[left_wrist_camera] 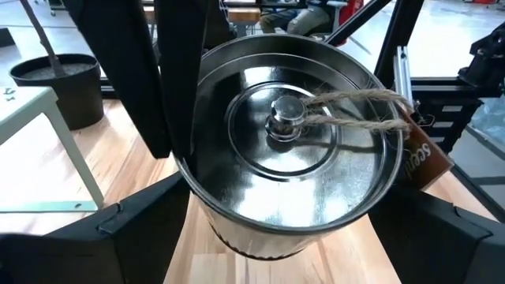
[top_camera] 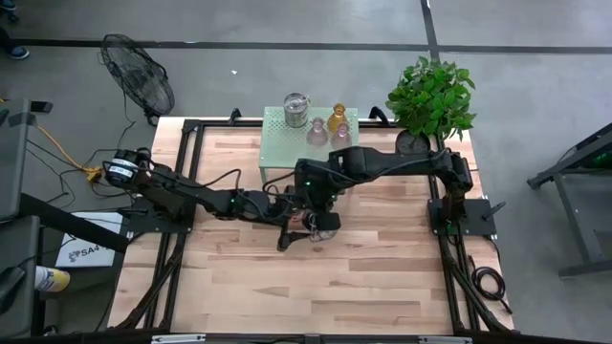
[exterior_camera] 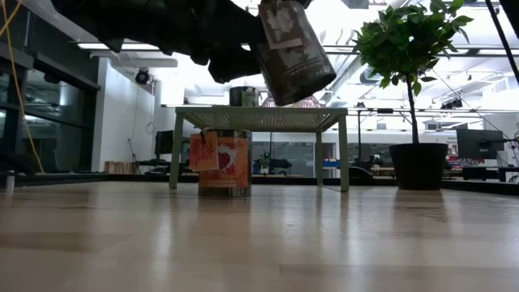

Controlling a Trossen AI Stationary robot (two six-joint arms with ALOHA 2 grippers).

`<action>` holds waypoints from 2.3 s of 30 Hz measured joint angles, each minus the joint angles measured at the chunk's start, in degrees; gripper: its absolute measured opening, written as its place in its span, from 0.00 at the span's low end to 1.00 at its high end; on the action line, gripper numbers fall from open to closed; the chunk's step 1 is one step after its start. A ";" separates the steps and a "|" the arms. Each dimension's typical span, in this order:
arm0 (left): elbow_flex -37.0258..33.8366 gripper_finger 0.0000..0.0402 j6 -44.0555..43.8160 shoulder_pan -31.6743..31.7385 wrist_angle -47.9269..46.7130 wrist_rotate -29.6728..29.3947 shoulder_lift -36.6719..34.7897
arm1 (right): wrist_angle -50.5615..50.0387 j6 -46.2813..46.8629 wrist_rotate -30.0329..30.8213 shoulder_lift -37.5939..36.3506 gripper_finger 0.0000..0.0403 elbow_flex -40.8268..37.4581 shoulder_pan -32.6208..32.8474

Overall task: Pick & Place candle stick holders
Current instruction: Put the brown scented candle on the shelf

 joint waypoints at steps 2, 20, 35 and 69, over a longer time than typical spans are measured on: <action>0.02 0.90 0.00 0.00 -0.67 0.00 0.00 | -0.34 0.16 0.12 0.00 0.00 0.00 0.02; 0.08 0.90 1.16 -0.07 -1.62 2.58 -0.13 | 0.67 1.09 2.86 -0.07 0.00 0.20 1.84; 0.00 0.90 -0.23 -0.02 -11.90 1.77 -0.02 | 1.87 3.26 5.82 -0.01 0.00 -8.70 4.07; 16.18 0.90 -0.19 -0.02 -50.47 -2.25 8.29 | 49.26 16.54 12.18 -20.52 0.00 -55.85 12.45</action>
